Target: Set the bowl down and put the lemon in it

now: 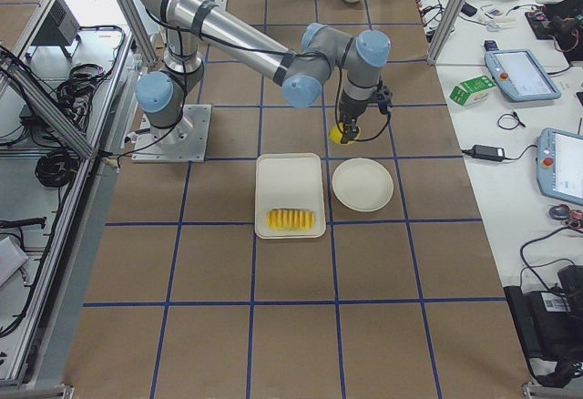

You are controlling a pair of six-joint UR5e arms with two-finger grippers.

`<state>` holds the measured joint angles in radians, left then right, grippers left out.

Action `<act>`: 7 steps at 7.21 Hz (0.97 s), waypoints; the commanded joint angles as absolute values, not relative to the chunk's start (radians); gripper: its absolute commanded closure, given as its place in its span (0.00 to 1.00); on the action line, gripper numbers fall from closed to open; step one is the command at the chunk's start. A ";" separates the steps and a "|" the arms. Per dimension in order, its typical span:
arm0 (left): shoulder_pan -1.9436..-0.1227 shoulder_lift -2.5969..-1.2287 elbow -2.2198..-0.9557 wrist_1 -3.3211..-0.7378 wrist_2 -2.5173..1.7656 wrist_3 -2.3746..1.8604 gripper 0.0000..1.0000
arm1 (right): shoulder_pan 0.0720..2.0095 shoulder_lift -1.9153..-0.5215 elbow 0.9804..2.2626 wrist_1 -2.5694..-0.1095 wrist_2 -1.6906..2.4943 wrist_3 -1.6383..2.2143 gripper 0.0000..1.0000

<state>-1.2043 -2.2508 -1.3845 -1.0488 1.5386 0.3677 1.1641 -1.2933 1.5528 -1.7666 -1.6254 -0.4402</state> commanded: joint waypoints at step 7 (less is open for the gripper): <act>-1.339 -2.113 -1.373 -1.354 1.346 0.362 1.00 | 1.226 -1.341 1.551 -1.718 -1.608 -0.348 1.00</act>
<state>-1.2789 -2.1390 -1.3533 -1.3213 1.4092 0.3613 1.2185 -1.3362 1.5522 -1.7193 -1.6096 -0.3495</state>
